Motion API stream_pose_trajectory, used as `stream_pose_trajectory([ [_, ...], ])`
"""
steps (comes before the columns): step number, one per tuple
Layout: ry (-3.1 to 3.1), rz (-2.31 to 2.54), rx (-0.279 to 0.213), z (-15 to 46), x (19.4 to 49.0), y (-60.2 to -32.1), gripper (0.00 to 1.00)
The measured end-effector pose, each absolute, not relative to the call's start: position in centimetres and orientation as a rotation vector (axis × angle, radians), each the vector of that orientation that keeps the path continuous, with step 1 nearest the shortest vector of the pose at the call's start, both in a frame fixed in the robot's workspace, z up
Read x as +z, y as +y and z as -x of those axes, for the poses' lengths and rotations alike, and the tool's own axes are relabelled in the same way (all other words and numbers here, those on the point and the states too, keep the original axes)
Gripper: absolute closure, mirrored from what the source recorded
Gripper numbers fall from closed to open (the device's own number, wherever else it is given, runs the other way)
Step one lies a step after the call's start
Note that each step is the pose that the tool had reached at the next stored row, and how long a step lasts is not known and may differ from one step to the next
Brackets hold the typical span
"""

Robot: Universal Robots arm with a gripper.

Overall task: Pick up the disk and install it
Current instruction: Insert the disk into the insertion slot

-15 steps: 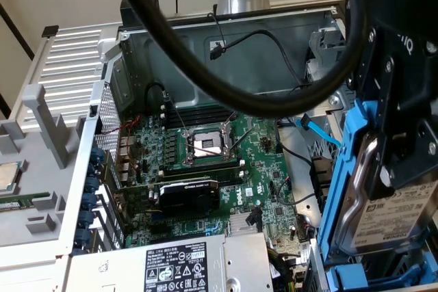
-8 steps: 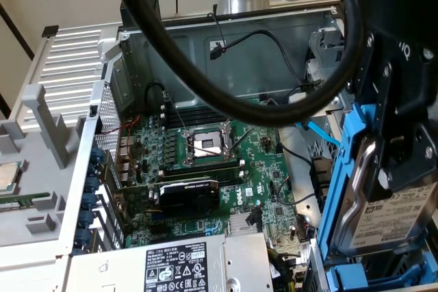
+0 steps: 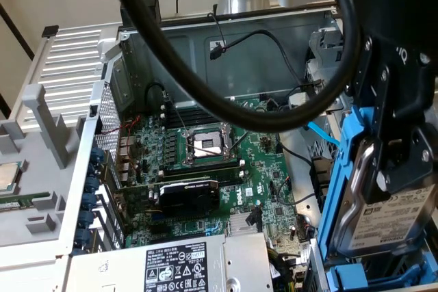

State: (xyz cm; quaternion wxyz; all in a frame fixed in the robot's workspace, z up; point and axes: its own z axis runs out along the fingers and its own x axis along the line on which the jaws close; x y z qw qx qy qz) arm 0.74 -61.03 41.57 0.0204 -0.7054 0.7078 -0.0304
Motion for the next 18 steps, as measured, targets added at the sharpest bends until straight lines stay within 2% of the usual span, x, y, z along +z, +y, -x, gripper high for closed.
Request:
stream_pose_trajectory([
  [11, 2.195, 2.188, -0.094, -0.75, 41.06, -61.03, 0.63],
  [12, 2.195, 2.188, -0.094, -0.74, 41.05, -61.03, 0.55],
  [14, 2.195, 2.188, -0.094, -0.75, 41.03, -61.03, 0.55],
  [15, 2.195, 2.188, -0.094, -0.74, 41.03, -61.03, 0.49],
  [18, 2.195, 2.188, -0.094, -0.75, 41.03, -61.03, 0.49],
])
